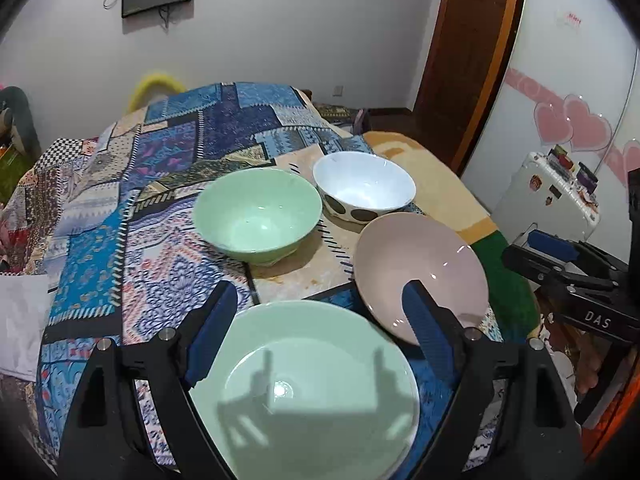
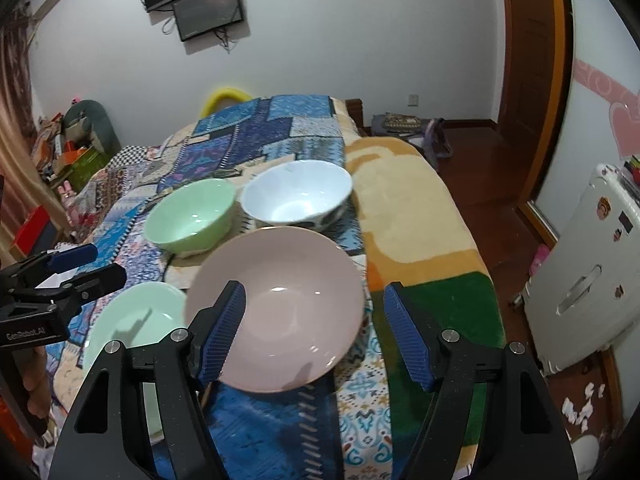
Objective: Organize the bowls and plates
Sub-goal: 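Grasp the pink plate rim with both grippers, then lift the pink plate off the bed with both grippers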
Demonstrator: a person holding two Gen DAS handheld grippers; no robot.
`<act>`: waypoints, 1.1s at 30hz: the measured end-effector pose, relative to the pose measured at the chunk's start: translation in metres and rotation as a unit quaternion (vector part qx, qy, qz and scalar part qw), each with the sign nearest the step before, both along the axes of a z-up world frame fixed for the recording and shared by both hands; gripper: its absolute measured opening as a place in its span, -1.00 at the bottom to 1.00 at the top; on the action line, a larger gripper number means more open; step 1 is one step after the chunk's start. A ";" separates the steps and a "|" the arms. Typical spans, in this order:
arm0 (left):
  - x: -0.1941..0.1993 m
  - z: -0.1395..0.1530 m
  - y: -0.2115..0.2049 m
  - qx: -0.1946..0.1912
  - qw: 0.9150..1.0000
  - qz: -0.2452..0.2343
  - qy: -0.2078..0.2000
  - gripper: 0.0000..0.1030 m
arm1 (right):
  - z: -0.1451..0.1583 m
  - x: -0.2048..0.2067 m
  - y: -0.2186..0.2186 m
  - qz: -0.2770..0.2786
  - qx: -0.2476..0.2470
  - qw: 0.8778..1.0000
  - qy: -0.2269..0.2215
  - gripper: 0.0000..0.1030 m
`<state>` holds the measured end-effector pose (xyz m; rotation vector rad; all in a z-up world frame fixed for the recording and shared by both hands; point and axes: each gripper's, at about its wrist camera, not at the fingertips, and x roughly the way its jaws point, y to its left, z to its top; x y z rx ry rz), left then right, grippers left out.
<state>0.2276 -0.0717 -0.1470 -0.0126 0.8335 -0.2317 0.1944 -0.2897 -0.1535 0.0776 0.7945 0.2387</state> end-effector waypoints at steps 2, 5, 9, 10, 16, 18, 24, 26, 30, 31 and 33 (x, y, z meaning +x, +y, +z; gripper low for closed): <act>0.010 -0.008 -0.006 0.002 1.000 -0.003 0.008 0.65 | -0.006 0.003 -0.004 -0.003 -0.001 1.000 0.007 0.33; 0.022 -0.020 -0.013 0.002 1.000 -0.008 0.021 0.65 | -0.018 0.010 -0.007 -0.006 0.003 1.000 0.022 0.33; 0.035 -0.037 -0.022 0.006 0.999 -0.013 0.033 0.65 | -0.032 0.017 -0.010 -0.006 0.007 0.999 0.040 0.33; 0.038 -0.041 -0.024 0.006 0.999 -0.012 0.035 0.63 | -0.034 0.018 -0.011 -0.006 0.008 0.999 0.042 0.33; 0.053 -0.060 -0.033 0.005 0.998 -0.024 0.058 0.33 | -0.046 0.022 -0.011 -0.002 0.018 0.998 0.054 0.21; 0.056 -0.063 -0.035 0.003 0.998 -0.026 0.063 0.26 | -0.049 0.023 -0.010 0.001 0.022 0.998 0.059 0.07; 0.062 -0.072 -0.043 -0.006 0.996 -0.039 0.083 -0.20 | -0.058 0.025 -0.013 0.004 0.040 0.996 0.075 -0.39; 0.063 -0.075 -0.046 -0.006 0.995 -0.046 0.088 -0.38 | -0.060 0.025 -0.012 0.006 0.044 0.996 0.079 -0.49; 0.065 -0.081 -0.051 -0.009 0.993 -0.055 0.100 -0.56 | -0.063 0.023 -0.013 0.004 0.045 0.996 0.079 -0.67; 0.065 -0.083 -0.053 -0.009 0.993 -0.058 0.104 -0.64 | -0.063 0.024 -0.014 0.004 0.046 0.996 0.079 -0.70; 0.066 -0.085 -0.055 -0.008 0.992 -0.058 0.109 -0.71 | -0.063 0.023 -0.015 0.004 0.051 0.996 0.080 -0.70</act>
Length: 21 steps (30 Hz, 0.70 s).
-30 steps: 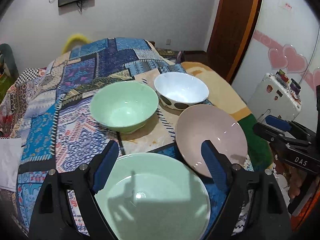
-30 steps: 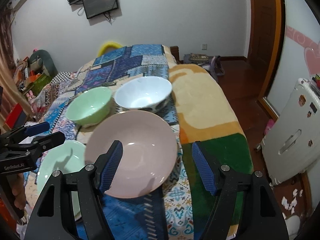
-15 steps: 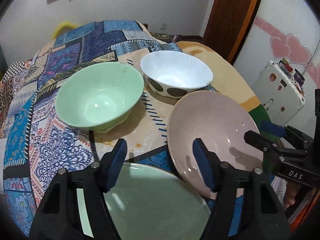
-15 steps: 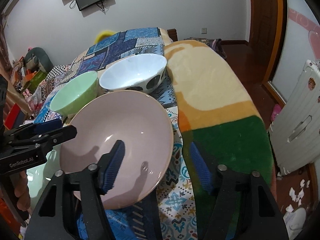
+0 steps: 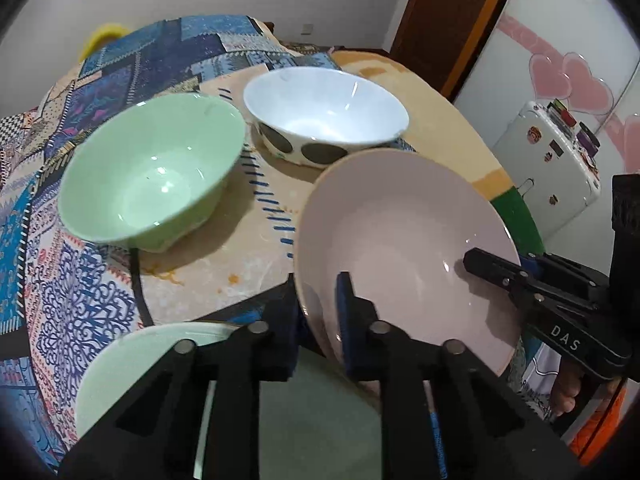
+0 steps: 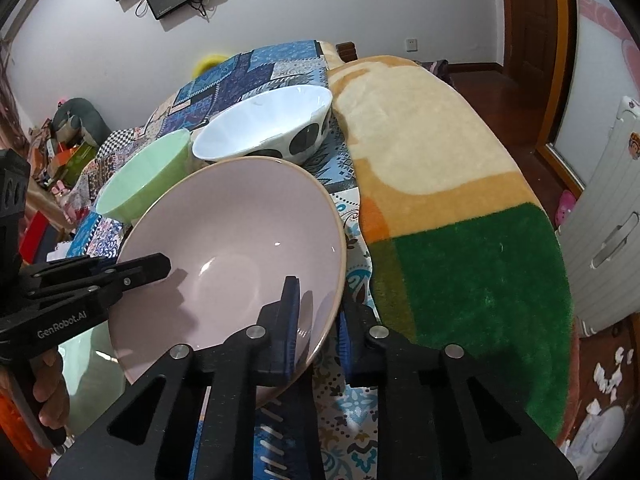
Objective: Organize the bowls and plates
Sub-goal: 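Lift the pink plate off the bed with both grippers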
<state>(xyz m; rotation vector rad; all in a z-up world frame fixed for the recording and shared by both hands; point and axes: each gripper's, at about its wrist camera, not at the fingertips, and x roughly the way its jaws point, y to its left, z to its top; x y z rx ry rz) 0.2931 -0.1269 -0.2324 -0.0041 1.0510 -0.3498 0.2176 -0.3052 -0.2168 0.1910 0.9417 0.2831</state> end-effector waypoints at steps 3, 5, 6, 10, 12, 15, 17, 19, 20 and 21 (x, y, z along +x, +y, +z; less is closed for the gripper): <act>-0.002 -0.001 -0.002 0.006 1.000 0.002 -0.003 -0.72 | 0.001 0.000 0.000 -0.003 -0.001 1.000 0.000 -0.72; -0.002 -0.001 -0.003 0.009 1.000 0.003 -0.003 -0.73 | 0.003 0.001 0.001 -0.006 -0.001 1.000 0.000 -0.72; -0.002 0.000 -0.003 0.010 1.000 0.004 -0.002 -0.73 | 0.004 0.000 0.001 -0.008 -0.001 1.000 -0.001 -0.72; -0.001 0.001 -0.002 0.001 1.000 0.012 0.010 -0.73 | 0.009 -0.001 -0.002 -0.014 -0.001 1.000 -0.004 -0.72; -0.003 0.002 -0.001 -0.005 1.000 0.010 0.013 -0.73 | 0.011 -0.002 -0.003 -0.016 0.000 1.000 -0.005 -0.72; -0.007 0.006 -0.003 -0.004 1.000 0.008 0.011 -0.73 | 0.018 -0.007 -0.004 -0.019 -0.004 1.000 -0.012 -0.72; -0.010 0.011 -0.004 -0.006 1.000 0.008 0.006 -0.73 | 0.024 -0.010 -0.004 -0.021 -0.004 1.000 -0.018 -0.72; -0.013 0.017 -0.004 -0.010 1.000 0.008 0.002 -0.73 | 0.028 -0.013 -0.003 -0.021 -0.005 1.000 -0.022 -0.72; -0.014 0.019 -0.004 -0.012 1.000 0.009 0.000 -0.73 | 0.032 -0.015 -0.003 -0.022 -0.006 0.999 -0.026 -0.72; -0.016 0.023 -0.004 -0.014 1.000 0.009 -0.003 -0.73 | 0.034 -0.015 -0.003 -0.022 -0.006 0.999 -0.028 -0.72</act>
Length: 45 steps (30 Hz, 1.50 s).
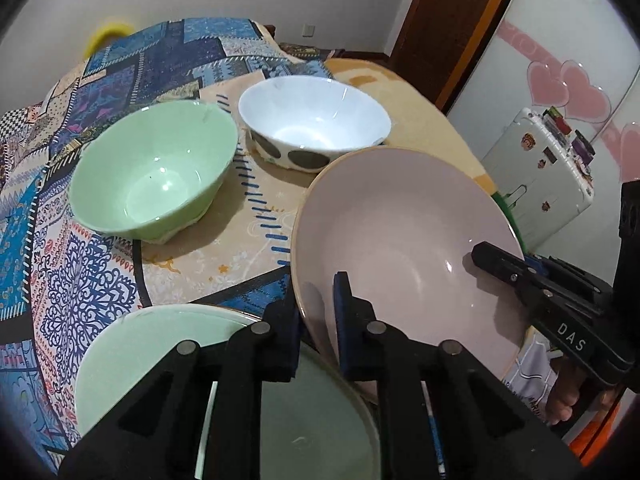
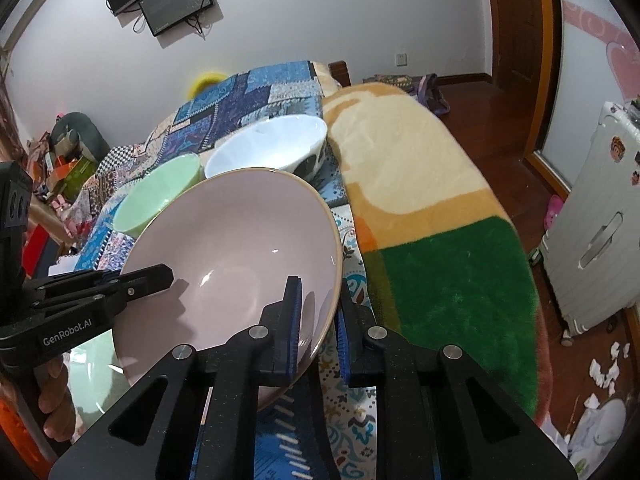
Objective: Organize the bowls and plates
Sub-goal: 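Lift the pink plate off the bed with both grippers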
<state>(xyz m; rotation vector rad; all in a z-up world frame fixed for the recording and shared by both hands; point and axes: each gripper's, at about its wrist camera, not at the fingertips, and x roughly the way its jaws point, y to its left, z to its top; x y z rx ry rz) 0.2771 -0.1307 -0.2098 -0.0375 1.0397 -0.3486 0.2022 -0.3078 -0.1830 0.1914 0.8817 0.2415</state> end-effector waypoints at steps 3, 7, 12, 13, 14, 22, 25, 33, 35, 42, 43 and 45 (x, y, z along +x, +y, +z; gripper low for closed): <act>-0.006 0.011 0.001 -0.001 1.000 -0.001 -0.011 -0.73 | 0.009 -0.003 0.002 0.001 0.000 1.000 -0.010 -0.72; -0.016 0.026 0.005 -0.005 1.000 0.001 -0.025 -0.73 | 0.021 -0.009 0.009 0.004 -0.001 1.000 -0.025 -0.72; -0.030 0.043 0.016 -0.009 0.999 0.007 -0.040 -0.73 | 0.033 -0.016 0.020 0.011 -0.003 0.999 -0.038 -0.72; -0.033 0.046 0.019 -0.009 0.999 0.009 -0.043 -0.73 | 0.034 -0.018 0.023 0.013 -0.004 0.999 -0.041 -0.72; -0.035 0.048 0.022 -0.009 0.999 0.010 -0.045 -0.73 | 0.037 -0.020 0.027 0.015 -0.005 0.999 -0.044 -0.72; -0.062 0.068 0.053 -0.012 0.997 0.027 -0.066 -0.73 | 0.047 -0.032 0.058 0.036 -0.009 0.998 -0.059 -0.72; -0.073 0.073 0.069 -0.012 0.997 0.037 -0.072 -0.73 | 0.049 -0.036 0.073 0.047 -0.009 0.997 -0.062 -0.72; -0.104 0.081 0.116 -0.013 0.994 0.077 -0.081 -0.73 | 0.054 -0.050 0.119 0.088 -0.014 0.993 -0.071 -0.72; -0.112 0.082 0.129 -0.013 0.992 0.088 -0.084 -0.73 | 0.054 -0.053 0.132 0.100 -0.014 0.992 -0.073 -0.72; -0.144 0.086 0.180 -0.011 0.987 0.135 -0.088 -0.73 | 0.054 -0.062 0.176 0.141 -0.013 0.987 -0.078 -0.71; -0.147 0.086 0.185 -0.011 0.986 0.140 -0.088 -0.73 | 0.054 -0.063 0.181 0.146 -0.014 0.986 -0.078 -0.71; -0.155 0.085 0.198 -0.008 0.984 0.152 -0.088 -0.73 | 0.051 -0.065 0.193 0.157 -0.014 0.985 -0.076 -0.71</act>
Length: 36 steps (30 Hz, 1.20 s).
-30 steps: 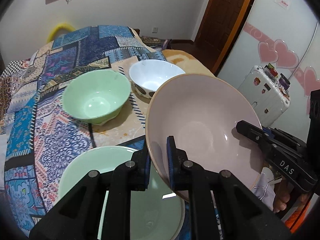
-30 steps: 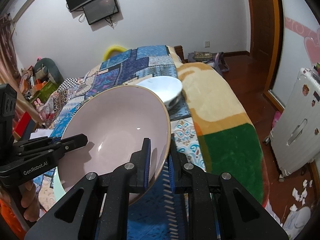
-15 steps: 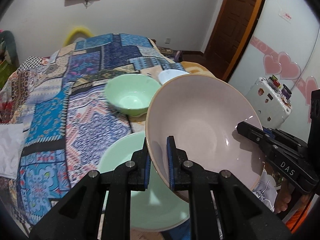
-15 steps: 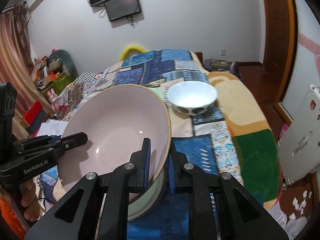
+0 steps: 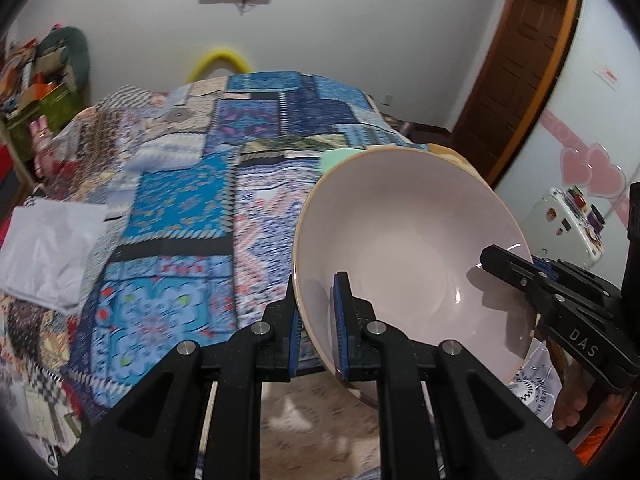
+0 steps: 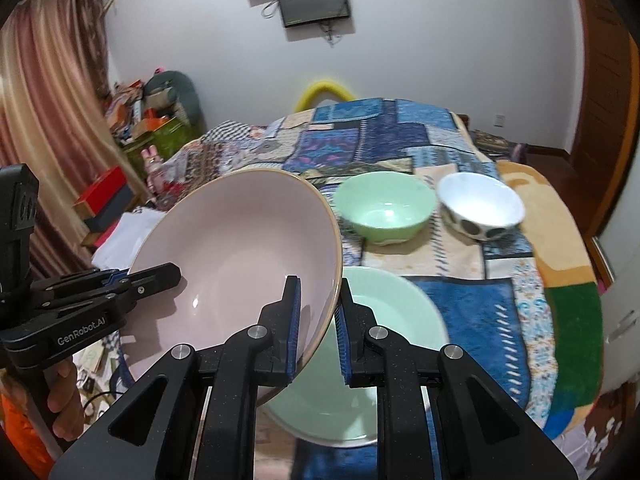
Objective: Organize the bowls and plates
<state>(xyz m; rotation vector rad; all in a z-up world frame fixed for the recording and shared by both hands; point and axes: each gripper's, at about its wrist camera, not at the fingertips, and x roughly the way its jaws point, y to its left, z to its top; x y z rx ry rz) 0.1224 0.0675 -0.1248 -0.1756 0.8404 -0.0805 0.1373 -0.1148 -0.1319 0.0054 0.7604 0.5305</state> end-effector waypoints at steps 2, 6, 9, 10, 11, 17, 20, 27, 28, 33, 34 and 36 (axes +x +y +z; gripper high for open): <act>-0.006 -0.001 0.011 0.000 1.000 0.010 0.000 -0.73 | -0.003 -0.002 0.008 0.007 -0.001 1.000 0.003 -0.71; -0.017 -0.003 0.033 0.001 1.000 0.030 0.001 -0.73 | -0.010 -0.004 0.027 0.025 0.002 1.000 0.015 -0.70; -0.023 -0.007 0.048 0.004 0.999 0.045 0.002 -0.73 | -0.014 -0.005 0.040 0.035 -0.001 0.999 0.020 -0.70; -0.025 -0.009 0.053 0.006 0.999 0.050 0.003 -0.73 | -0.017 -0.004 0.045 0.039 -0.002 0.999 0.024 -0.70; -0.026 -0.012 0.058 0.007 0.998 0.054 0.005 -0.73 | -0.019 -0.004 0.049 0.042 -0.002 0.999 0.027 -0.70; -0.031 -0.027 0.080 0.006 0.997 0.074 0.020 -0.73 | -0.031 -0.003 0.070 0.058 -0.009 0.997 0.045 -0.70; -0.032 -0.038 0.090 0.003 0.996 0.083 0.029 -0.73 | -0.038 -0.002 0.082 0.065 -0.018 0.996 0.054 -0.70; -0.030 -0.060 0.110 -0.012 0.994 0.097 0.050 -0.73 | -0.055 0.001 0.100 0.076 -0.034 0.993 0.079 -0.70; -0.030 -0.065 0.113 -0.013 0.994 0.098 0.054 -0.73 | -0.058 0.001 0.103 0.078 -0.037 0.993 0.082 -0.70; -0.027 -0.082 0.123 -0.020 0.992 0.101 0.073 -0.73 | -0.073 0.005 0.114 0.083 -0.051 0.990 0.100 -0.70; -0.026 -0.086 0.125 -0.021 0.992 0.102 0.076 -0.73 | -0.074 0.005 0.115 0.084 -0.053 0.990 0.102 -0.70; -0.025 -0.093 0.129 -0.025 0.991 0.103 0.083 -0.73 | -0.079 0.006 0.118 0.085 -0.058 0.989 0.107 -0.70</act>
